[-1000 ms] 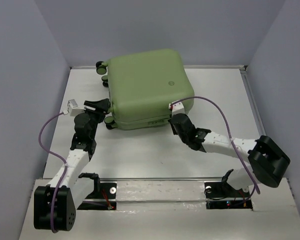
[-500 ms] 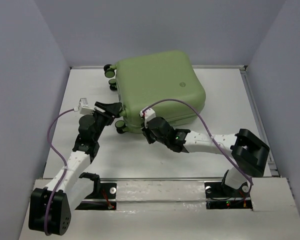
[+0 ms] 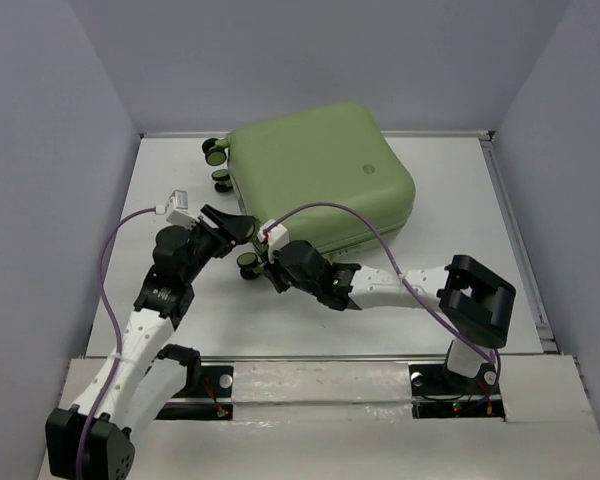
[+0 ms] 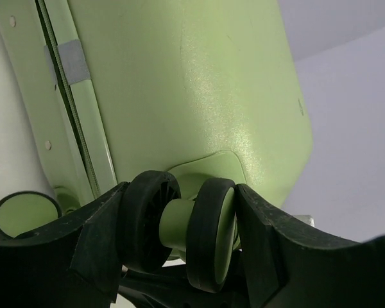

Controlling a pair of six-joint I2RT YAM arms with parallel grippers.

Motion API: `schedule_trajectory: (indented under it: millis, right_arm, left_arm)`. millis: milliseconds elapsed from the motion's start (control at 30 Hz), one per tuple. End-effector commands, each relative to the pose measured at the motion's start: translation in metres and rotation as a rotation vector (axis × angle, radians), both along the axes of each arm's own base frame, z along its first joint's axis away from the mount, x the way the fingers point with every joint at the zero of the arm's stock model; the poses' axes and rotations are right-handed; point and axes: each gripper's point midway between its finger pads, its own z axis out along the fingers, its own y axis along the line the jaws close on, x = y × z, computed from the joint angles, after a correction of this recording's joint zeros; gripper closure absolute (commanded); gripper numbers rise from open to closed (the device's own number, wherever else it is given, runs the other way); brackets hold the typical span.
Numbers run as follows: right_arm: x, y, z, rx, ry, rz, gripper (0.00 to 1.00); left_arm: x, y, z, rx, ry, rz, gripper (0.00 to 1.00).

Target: Pack the luggage

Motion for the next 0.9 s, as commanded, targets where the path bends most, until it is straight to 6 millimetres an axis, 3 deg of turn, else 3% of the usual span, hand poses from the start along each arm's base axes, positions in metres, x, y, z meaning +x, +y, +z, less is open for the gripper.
schedule_trajectory:
  millis: [0, 67, 133, 267, 300, 333, 367, 400, 433, 500, 533, 567, 600, 633, 667, 700, 733, 833, 867]
  right_arm:
    - [-0.05, 0.072, 0.13, 0.476, -0.146, 0.282, 0.93]
    - [-0.049, 0.071, 0.131, 0.51, -0.161, 0.275, 0.93]
    - [-0.047, 0.071, 0.115, 0.488, -0.149, 0.258, 0.93]
    - [-0.058, 0.06, 0.115, 0.552, -0.112, 0.274, 0.9]
    - [-0.06, 0.055, 0.114, 0.535, -0.096, 0.27, 0.77]
    - [-0.061, 0.045, 0.092, 0.446, -0.055, 0.249, 0.48]
    - [-0.062, 0.035, 0.086, 0.407, -0.037, 0.231, 0.34]
    - [-0.052, 0.015, 0.097, 0.393, -0.052, 0.136, 0.24]
    - [-0.051, -0.01, 0.064, 0.267, -0.007, 0.072, 0.16]
    - [-0.042, -0.048, 0.051, 0.21, 0.012, -0.044, 0.13]
    - [-0.025, -0.08, 0.06, 0.245, 0.043, -0.154, 0.13]
    - [-0.025, -0.106, 0.036, 0.233, 0.106, -0.213, 0.13]
    - [-0.018, -0.126, 0.03, 0.228, 0.112, -0.246, 0.14]
    - [0.0, -0.157, 0.038, 0.291, 0.132, -0.342, 0.23]
    - [0.003, -0.179, 0.018, 0.278, 0.163, -0.402, 0.3]
    - [0.009, -0.195, 0.019, 0.3, 0.171, -0.454, 0.36]
    - [0.02, -0.218, 0.025, 0.319, 0.158, -0.522, 0.49]
    - [0.04, -0.256, 0.03, 0.319, 0.125, -0.645, 0.81]
    - [0.055, -0.281, 0.029, 0.328, 0.118, -0.727, 0.85]
  left_arm:
    - [-0.048, -0.023, 0.03, 0.145, -0.081, -0.246, 0.94]
    - [-0.05, -0.02, 0.025, 0.167, -0.065, -0.245, 0.94]
    - [-0.051, -0.016, 0.017, 0.191, -0.039, -0.231, 0.94]
    - [-0.055, -0.021, 0.001, 0.176, -0.019, -0.263, 0.94]
    - [-0.055, -0.021, -0.004, 0.176, -0.009, -0.263, 0.94]
    - [-0.054, -0.022, -0.006, 0.177, -0.006, -0.264, 0.94]
    - [-0.053, -0.022, -0.008, 0.178, -0.002, -0.267, 0.94]
    - [-0.053, -0.023, -0.009, 0.182, -0.004, -0.273, 0.94]
    - [-0.052, -0.024, -0.011, 0.182, -0.004, -0.278, 0.94]
    - [-0.053, -0.027, -0.017, 0.176, 0.004, -0.294, 0.94]
    - [-0.052, -0.032, -0.013, 0.16, -0.017, -0.302, 0.94]
    - [-0.053, -0.035, -0.02, 0.155, -0.003, -0.312, 0.94]
    - [-0.054, -0.039, -0.022, 0.15, -0.004, -0.325, 0.94]
    - [-0.057, -0.048, -0.022, 0.144, -0.01, -0.355, 0.94]
    - [-0.056, -0.051, -0.025, 0.147, -0.006, -0.352, 0.94]
    - [-0.057, -0.056, -0.025, 0.147, -0.01, -0.364, 0.94]
    - [-0.057, -0.062, -0.025, 0.147, -0.012, -0.372, 0.94]
    - [-0.064, -0.081, -0.023, 0.155, -0.028, -0.416, 0.94]
    - [-0.065, -0.086, -0.027, 0.16, -0.021, -0.426, 0.94]
